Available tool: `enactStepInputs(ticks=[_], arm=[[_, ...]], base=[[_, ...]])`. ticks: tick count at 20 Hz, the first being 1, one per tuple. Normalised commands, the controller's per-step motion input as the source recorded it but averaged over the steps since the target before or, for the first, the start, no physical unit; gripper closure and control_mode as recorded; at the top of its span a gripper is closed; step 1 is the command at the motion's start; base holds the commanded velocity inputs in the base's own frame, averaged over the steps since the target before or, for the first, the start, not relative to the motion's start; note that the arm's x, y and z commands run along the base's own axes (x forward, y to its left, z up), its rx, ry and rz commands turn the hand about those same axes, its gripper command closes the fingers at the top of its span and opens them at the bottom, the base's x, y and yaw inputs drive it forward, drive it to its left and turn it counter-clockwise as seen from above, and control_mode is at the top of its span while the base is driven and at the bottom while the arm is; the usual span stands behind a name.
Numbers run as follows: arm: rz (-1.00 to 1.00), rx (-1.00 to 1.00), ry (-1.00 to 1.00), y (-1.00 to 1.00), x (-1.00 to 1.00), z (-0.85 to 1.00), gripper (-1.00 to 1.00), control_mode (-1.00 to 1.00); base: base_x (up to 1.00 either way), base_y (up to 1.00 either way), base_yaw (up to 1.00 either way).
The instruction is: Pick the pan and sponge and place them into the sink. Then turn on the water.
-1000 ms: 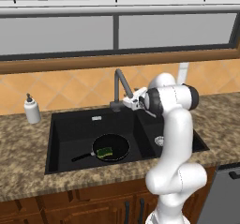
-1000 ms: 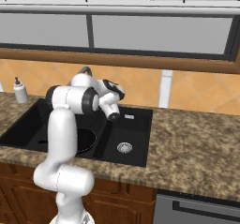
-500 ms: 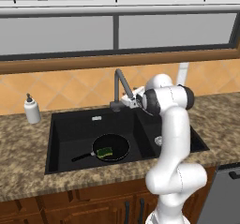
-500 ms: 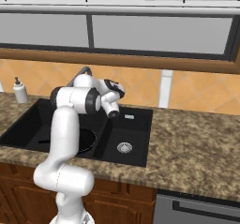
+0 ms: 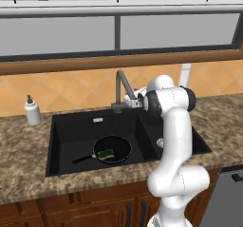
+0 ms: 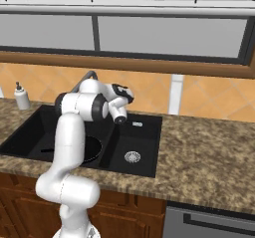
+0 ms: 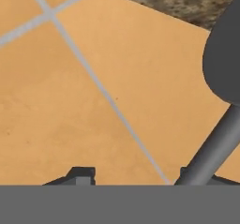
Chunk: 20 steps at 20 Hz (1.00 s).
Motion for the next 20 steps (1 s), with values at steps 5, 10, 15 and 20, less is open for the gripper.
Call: enactStepInputs(ticks=[5,10,15,20], arm=[[-0.05,0.15,0.02,-1.00,0.27,-0.35,1.00,-1.00],[-0.01,0.15,0.01,-1.00,0.05,-0.72,1.00,-1.00],[-0.01,0.02,0.01,-1.00,0.00,-1.00,1.00,-1.00],[0.00,0.13,0.03,-1.00,-0.10,-0.98,1.00,-1.00]], base=[[0.00,0.00,0.00],[0.00,0.00,0.00],[0.00,0.00,0.00],[0.00,0.00,0.00]])
